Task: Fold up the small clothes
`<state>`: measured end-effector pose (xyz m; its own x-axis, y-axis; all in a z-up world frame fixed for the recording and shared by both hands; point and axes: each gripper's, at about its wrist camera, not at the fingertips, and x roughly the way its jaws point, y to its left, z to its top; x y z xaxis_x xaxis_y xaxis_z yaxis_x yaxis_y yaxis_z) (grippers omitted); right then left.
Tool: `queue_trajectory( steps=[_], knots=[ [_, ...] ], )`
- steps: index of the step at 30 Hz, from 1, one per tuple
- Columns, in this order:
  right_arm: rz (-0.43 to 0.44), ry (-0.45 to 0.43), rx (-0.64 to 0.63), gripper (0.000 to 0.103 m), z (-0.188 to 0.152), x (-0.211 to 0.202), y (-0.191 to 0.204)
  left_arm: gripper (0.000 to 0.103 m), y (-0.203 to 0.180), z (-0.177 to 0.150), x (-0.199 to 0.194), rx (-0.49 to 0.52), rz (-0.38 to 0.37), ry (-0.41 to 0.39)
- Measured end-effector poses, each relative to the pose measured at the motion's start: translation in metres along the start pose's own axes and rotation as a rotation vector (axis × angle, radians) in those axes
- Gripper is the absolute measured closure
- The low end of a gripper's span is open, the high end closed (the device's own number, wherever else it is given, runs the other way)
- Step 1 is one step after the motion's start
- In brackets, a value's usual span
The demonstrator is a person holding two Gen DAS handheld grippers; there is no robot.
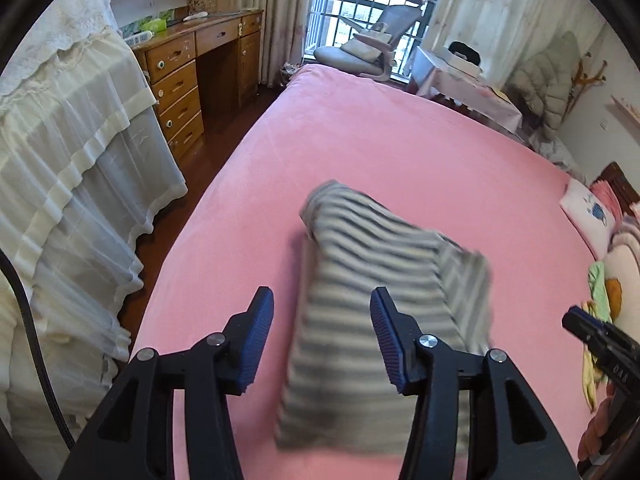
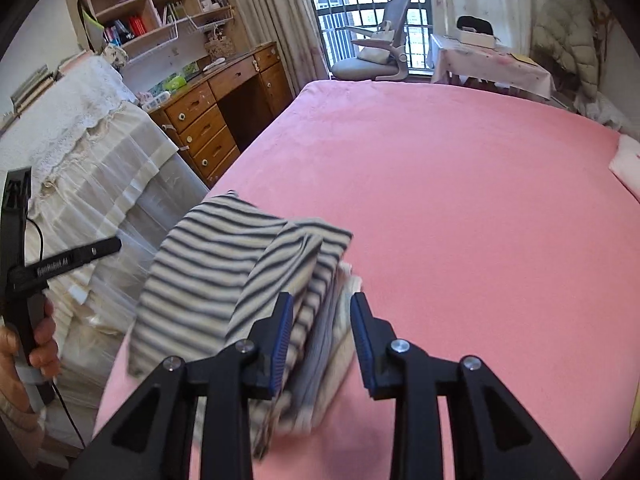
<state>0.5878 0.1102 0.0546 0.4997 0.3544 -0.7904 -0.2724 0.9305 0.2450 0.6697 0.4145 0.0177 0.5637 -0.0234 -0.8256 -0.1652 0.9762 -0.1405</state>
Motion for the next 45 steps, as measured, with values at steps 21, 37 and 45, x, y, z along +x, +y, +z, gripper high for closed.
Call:
queue_trajectory(
  steps=[21,37,45],
  knots=[
    [0.243,-0.023,0.065,0.072,-0.181,-0.233,-0.066,0.020,-0.171,-0.242,-0.230,-0.013,-0.071,-0.111],
    [0.216,-0.067,0.071,0.057,-0.338,-0.335,-0.087,0.017,-0.274,-0.412,-0.325,0.130,-0.051,-0.172],
    [0.228,-0.108,0.033,0.057,-0.410,-0.441,-0.067,0.013,-0.275,-0.490,-0.419,0.142,-0.047,-0.143]
  ],
)
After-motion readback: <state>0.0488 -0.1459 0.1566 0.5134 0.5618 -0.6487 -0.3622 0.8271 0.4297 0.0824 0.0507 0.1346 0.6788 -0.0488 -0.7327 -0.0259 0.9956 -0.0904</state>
